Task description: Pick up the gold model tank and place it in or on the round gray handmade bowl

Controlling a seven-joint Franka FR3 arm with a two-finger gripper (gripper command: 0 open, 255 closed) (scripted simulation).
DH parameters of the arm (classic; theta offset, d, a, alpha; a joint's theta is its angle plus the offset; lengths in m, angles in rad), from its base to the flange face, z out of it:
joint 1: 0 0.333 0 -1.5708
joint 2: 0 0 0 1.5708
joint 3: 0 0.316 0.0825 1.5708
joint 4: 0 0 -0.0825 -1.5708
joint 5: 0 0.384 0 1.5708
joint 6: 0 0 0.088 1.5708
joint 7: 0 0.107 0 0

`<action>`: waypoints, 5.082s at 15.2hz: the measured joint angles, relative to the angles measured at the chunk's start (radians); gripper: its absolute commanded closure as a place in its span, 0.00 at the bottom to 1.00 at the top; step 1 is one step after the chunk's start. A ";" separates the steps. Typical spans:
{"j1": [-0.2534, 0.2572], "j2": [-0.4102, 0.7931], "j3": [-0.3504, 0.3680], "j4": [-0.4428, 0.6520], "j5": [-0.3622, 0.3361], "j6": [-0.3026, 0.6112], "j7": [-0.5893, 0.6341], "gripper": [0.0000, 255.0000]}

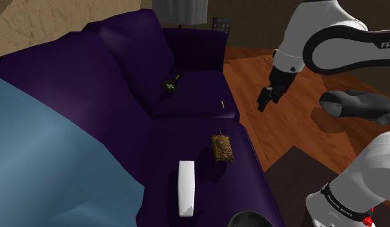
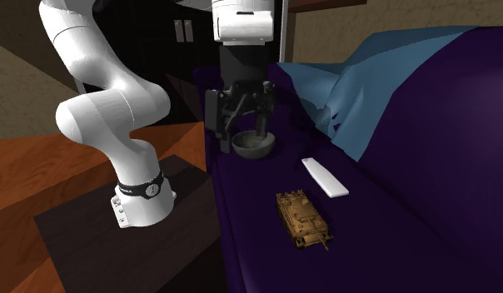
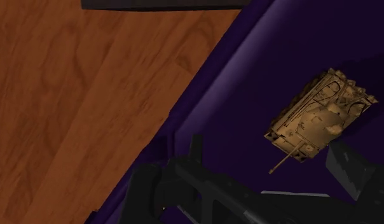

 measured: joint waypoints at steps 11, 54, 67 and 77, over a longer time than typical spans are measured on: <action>-0.017 0.348 0.185 0.014 -0.001 0.356 0.301 0.00; -0.047 0.532 0.250 0.115 -0.080 0.441 0.461 1.00; -0.035 0.434 0.232 0.207 -0.029 0.259 0.414 1.00; 0.043 0.270 0.284 0.145 0.053 0.164 0.485 1.00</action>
